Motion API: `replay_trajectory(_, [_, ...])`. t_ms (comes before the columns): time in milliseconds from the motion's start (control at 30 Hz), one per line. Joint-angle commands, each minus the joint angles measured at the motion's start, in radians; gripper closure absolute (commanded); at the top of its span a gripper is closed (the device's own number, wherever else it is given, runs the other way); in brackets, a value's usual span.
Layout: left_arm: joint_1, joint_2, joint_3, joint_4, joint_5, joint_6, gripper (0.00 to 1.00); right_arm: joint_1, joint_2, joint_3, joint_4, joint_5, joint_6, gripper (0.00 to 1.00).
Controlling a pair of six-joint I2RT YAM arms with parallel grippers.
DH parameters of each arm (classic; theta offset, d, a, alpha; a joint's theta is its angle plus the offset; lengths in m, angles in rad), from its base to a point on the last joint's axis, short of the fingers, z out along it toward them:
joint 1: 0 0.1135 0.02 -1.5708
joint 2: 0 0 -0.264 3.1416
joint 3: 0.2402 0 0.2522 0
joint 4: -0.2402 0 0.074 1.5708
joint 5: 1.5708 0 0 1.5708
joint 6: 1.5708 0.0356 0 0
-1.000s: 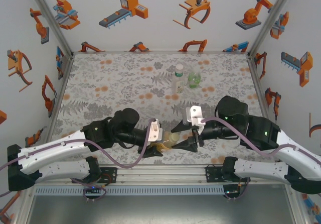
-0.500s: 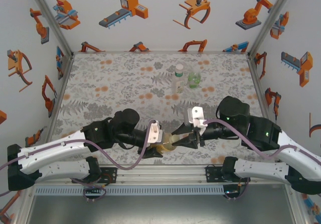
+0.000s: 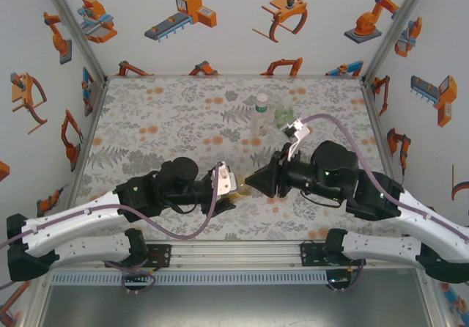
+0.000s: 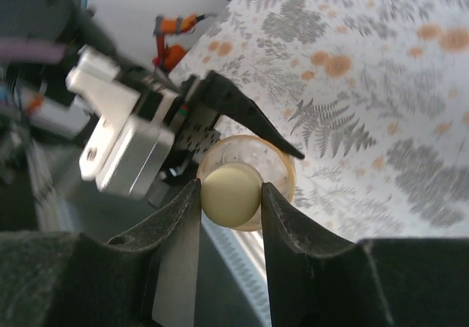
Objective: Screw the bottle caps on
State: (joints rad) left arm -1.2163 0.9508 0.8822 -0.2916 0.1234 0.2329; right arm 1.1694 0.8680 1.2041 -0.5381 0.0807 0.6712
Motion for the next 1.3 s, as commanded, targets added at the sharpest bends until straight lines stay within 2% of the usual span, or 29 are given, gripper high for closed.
replay_trajectory(0, [-0.011, 0.017, 0.021, 0.08, -0.063, 0.02, 0.99, -0.003, 0.034, 0.021, -0.134, 0.257, 0.447, 1.0])
replay_trajectory(67, [-0.011, 0.037, 0.034, 0.081, -0.091, 0.02, 1.0, -0.003, 0.055, 0.065, -0.252, 0.327, 0.529, 1.0])
replay_trajectory(133, [-0.011, 0.054, 0.046, 0.078, -0.113, 0.022, 1.0, -0.004, 0.057, 0.067, -0.269, 0.359, 0.544, 1.0])
replay_trajectory(300, [-0.011, 0.068, 0.048, 0.088, -0.11, 0.026, 0.99, -0.003, 0.038, 0.008, -0.142, 0.355, 0.529, 1.0])
replay_trajectory(433, [-0.011, 0.062, 0.043, 0.078, -0.077, 0.025, 0.99, -0.002, 0.029, -0.008, 0.01, 0.265, 0.322, 0.71])
replay_trajectory(533, [-0.011, 0.054, 0.043, 0.056, -0.039, 0.027, 0.99, -0.002, 0.009, 0.004, 0.079, 0.19, 0.129, 0.56])
replay_trajectory(700, [-0.011, 0.034, 0.039, 0.044, 0.134, 0.057, 0.99, -0.004, -0.045, 0.021, 0.105, 0.095, -0.16, 0.44])
replay_trajectory(767, [-0.011, 0.025, 0.03, 0.062, 0.178, 0.057, 0.98, -0.002, -0.062, 0.034, 0.1, 0.039, -0.276, 0.41])
replay_trajectory(833, [-0.011, 0.019, 0.026, 0.074, 0.209, 0.058, 0.98, -0.003, -0.073, 0.051, 0.082, -0.072, -0.414, 0.4])
replay_trajectory(1067, [-0.01, 0.021, 0.044, 0.064, 0.266, 0.072, 0.98, -0.003, -0.05, 0.115, -0.075, -0.468, -0.752, 0.4])
replay_trajectory(1133, [-0.01, 0.02, 0.049, 0.06, 0.27, 0.073, 0.98, -0.002, -0.047, 0.113, -0.098, -0.519, -0.841, 0.4])
replay_trajectory(1267, [-0.011, 0.015, 0.052, 0.057, 0.286, 0.072, 0.99, -0.002, -0.044, 0.098, -0.079, -0.532, -0.913, 0.4])
